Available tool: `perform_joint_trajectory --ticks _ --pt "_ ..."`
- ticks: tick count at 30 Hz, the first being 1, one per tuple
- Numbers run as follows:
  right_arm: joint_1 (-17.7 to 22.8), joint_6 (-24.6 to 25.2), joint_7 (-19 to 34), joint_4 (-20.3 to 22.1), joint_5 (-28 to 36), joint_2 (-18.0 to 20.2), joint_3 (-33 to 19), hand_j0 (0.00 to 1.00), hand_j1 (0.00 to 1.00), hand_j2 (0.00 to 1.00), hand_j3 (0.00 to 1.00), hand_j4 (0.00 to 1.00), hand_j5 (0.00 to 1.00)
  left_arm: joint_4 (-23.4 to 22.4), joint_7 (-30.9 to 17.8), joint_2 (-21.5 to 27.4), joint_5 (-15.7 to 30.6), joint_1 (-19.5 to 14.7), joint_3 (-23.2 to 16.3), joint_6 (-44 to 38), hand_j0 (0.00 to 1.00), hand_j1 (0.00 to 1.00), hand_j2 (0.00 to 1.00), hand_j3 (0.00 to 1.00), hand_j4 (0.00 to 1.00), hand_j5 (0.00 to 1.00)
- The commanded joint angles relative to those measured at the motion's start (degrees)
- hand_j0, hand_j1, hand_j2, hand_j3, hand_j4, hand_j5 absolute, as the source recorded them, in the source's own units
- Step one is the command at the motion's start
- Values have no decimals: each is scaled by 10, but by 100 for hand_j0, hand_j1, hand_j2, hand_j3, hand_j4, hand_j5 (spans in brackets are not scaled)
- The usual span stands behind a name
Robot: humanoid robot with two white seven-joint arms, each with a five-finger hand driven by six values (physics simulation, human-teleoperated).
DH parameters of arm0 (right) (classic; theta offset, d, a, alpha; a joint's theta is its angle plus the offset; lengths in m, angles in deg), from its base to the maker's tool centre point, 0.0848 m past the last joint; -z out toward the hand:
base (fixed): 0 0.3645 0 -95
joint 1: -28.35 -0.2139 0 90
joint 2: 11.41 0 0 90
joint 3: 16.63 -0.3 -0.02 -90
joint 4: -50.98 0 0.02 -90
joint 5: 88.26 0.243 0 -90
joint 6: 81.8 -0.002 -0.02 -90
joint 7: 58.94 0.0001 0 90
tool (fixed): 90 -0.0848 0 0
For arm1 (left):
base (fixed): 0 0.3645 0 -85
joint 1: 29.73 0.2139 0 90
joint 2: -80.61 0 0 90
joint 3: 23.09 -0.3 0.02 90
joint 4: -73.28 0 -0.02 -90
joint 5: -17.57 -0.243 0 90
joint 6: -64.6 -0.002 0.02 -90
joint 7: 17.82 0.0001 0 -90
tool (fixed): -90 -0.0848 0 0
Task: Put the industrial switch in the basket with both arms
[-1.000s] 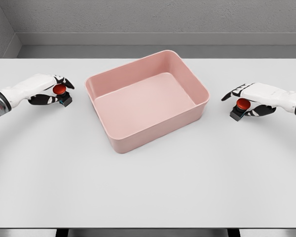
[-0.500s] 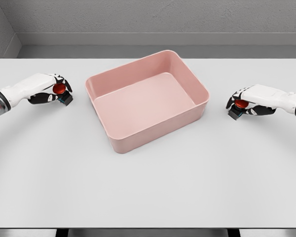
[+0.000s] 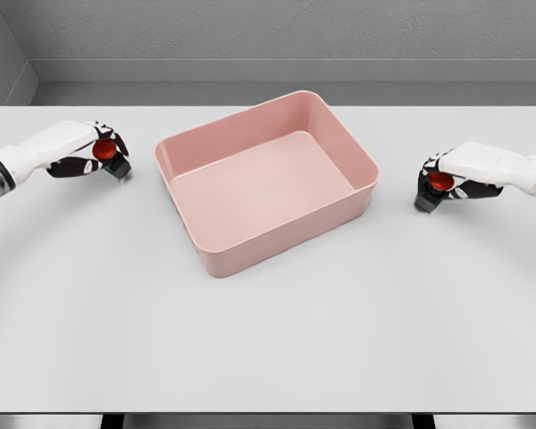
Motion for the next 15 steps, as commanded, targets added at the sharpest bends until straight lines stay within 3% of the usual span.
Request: perform_joint_trajectory --ticks 1,15 --pt "0 1 6 6 3 2 -5 45 45 45 45 45 45 1 0 2 5 0 1 -1 52 52 52 52 52 52" --pt "-11 1 11 15 4 18 -20 42 42 42 42 42 42 -3 0 2 6 -35 1 -1 52 52 52 52 52 52"
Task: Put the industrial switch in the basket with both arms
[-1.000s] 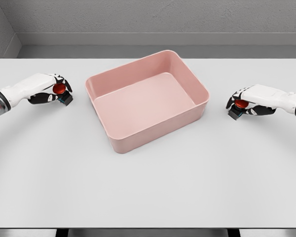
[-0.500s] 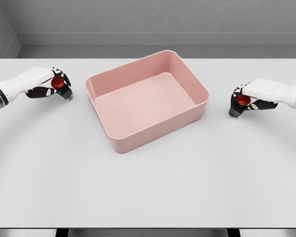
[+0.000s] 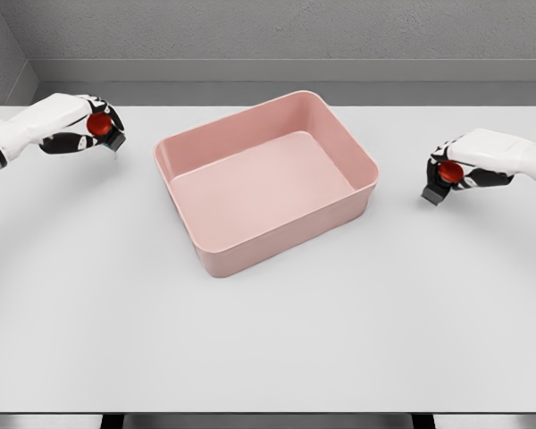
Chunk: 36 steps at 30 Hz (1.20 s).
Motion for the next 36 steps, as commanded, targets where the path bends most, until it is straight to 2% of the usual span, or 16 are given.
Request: perform_joint_trajectory --ticks 1,7,16,22,27,36 --pt "0 1 0 10 4 10 -5 42 42 42 42 42 42 0 0 0 5 -1 1 -1 52 52 52 52 52 52" --pt "-3 1 16 18 4 12 -19 42 42 42 42 42 42 0 0 -5 5 -11 1 -1 52 52 52 52 52 52" --pt "-16 1 27 70 4 27 -35 42 42 42 42 42 42 7 0 -16 5 -25 0 -1 51 51 51 51 51 51" --pt "-22 1 27 71 4 27 -38 42 42 42 42 42 42 21 0 -32 5 -33 -1 -1 51 51 51 51 51 51" --pt "-36 1 27 93 4 27 -38 42 42 42 42 42 42 37 0 -42 16 -38 -4 -1 51 51 51 51 51 51" --pt "-51 1 37 125 5 22 -38 42 42 42 42 42 42 72 0 -84 16 -48 -34 -1 51 51 51 51 51 51"
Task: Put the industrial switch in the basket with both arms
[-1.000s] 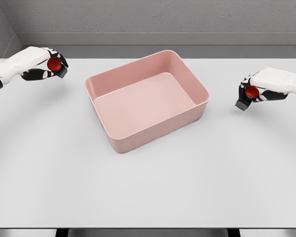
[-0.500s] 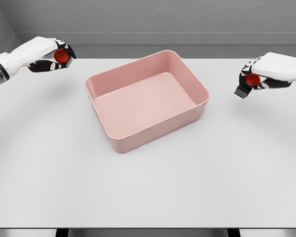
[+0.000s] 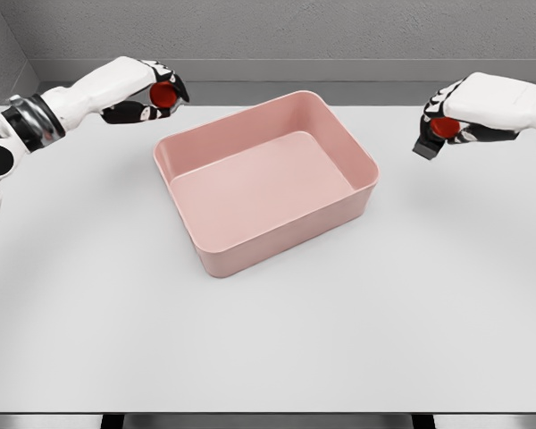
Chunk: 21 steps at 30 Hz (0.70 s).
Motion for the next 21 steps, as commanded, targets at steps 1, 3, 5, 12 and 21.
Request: perform_joint_trajectory --ticks 1,3,5,12,21 --pt "0 1 1 7 3 -1 0 42 42 42 42 42 42 8 1 -16 5 -1 -14 -1 51 51 51 51 51 51" --pt "-4 1 1 11 3 -5 0 42 42 42 42 42 42 8 1 -27 5 -3 -21 -1 51 51 51 51 51 51" --pt "-5 1 2 18 3 -6 0 42 42 42 42 42 42 21 1 -32 5 -5 -32 -1 51 51 51 51 51 51" --pt "-11 1 3 55 2 -25 2 42 42 42 42 42 42 54 1 -43 5 -11 -57 -1 51 51 51 51 51 51" --pt "-18 1 27 65 3 -63 2 42 42 42 42 42 42 85 2 -39 7 -15 -52 -1 100 100 100 100 100 100"
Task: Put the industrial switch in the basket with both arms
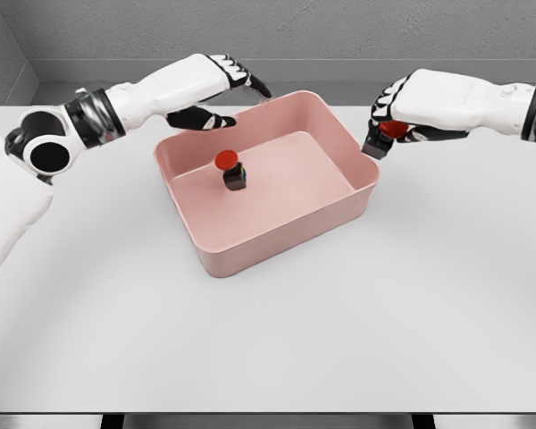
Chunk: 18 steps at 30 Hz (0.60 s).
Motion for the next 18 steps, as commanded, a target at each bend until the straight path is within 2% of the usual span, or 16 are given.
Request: perform_joint_trajectory --ticks 1,3,6,11,18 --pt "-1 2 1 3 3 -15 0 42 42 42 42 42 42 1 0 6 6 0 10 -1 100 100 100 100 100 100" --pt "-2 2 2 4 3 -25 0 42 42 42 42 42 42 -3 0 18 19 0 12 -1 100 100 100 100 100 100" --pt "-2 2 2 28 2 -40 3 42 42 42 42 42 42 -11 0 37 22 3 29 -1 100 100 100 100 100 100" --pt "-4 2 17 28 -15 -95 5 42 42 42 42 42 42 -24 1 67 38 6 45 -1 100 100 100 100 100 100" --pt "-11 2 35 23 -39 -150 6 45 45 45 45 45 45 -25 1 110 43 42 62 -1 100 100 100 100 100 100"
